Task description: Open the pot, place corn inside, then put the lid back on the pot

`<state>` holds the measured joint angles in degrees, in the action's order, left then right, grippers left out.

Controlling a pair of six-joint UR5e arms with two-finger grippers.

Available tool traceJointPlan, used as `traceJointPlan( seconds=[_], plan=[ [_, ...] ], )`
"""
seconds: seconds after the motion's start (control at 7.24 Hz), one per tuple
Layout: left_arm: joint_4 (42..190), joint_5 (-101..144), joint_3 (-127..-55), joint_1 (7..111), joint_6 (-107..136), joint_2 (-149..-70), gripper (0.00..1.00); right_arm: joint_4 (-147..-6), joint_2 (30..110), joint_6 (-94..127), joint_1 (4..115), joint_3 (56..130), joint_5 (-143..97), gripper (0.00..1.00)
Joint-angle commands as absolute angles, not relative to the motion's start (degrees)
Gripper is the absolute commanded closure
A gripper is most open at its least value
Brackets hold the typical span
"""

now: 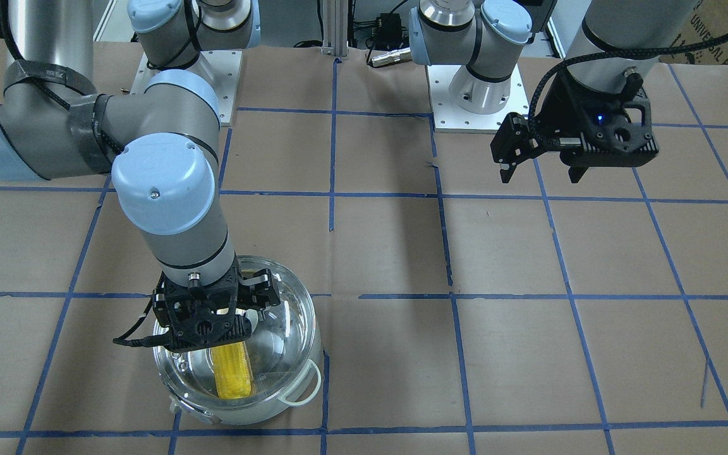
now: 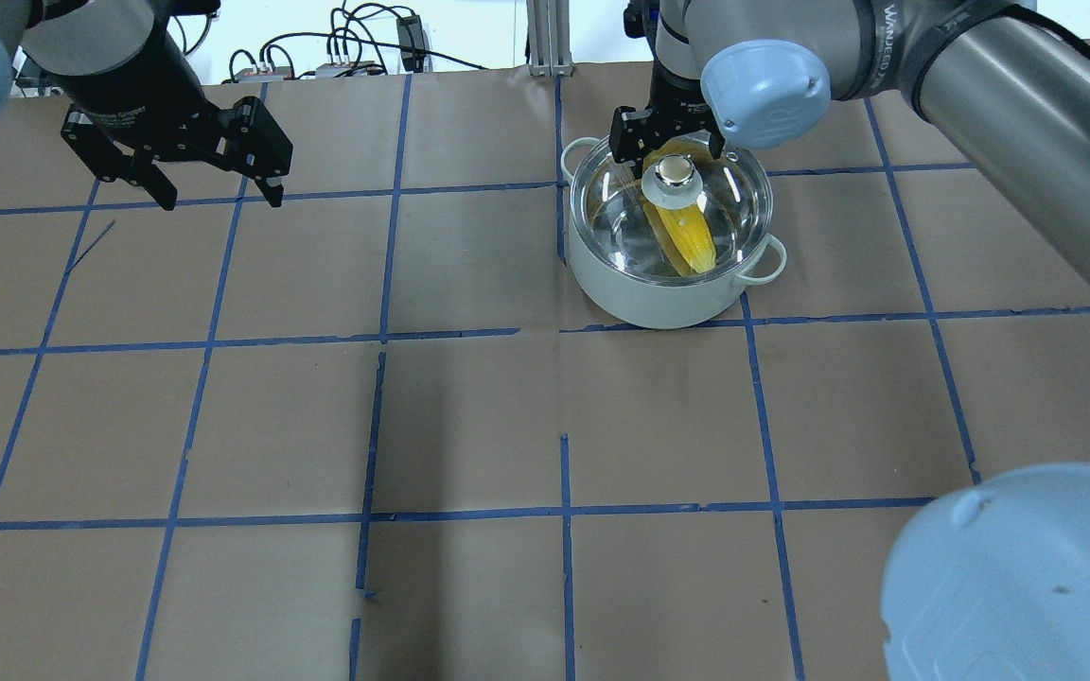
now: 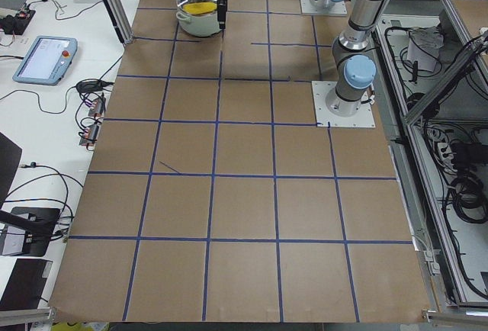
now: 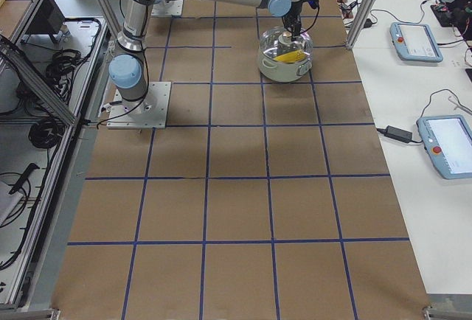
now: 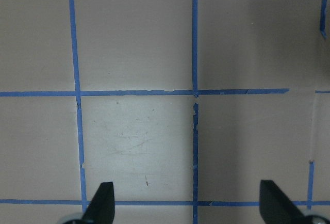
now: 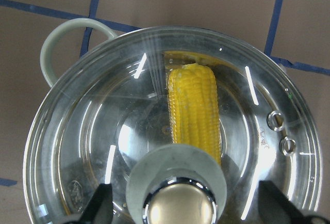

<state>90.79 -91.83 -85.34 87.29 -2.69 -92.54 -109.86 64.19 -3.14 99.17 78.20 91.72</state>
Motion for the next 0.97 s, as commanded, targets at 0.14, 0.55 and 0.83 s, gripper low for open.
traceJointPlan(
  seconds=[0.14,0.55,0.83],
  plan=[
    [90.8,-91.8,-85.3,87.3,-2.7,-92.5,0.0,-108.5,75.5,-3.1,97.1,85.9,91.8,0.0],
    [90.8,-91.8,-85.4,87.3,-2.7,-92.5,0.0,-103.5,86.5,-3.9,90.1,93.0,90.8,0.0],
    [90.8,-91.9,-85.5,87.3,-2.7,-92.5,0.0,-91.5,87.4,-3.8,89.5,89.6,90.7,0.0]
  ],
)
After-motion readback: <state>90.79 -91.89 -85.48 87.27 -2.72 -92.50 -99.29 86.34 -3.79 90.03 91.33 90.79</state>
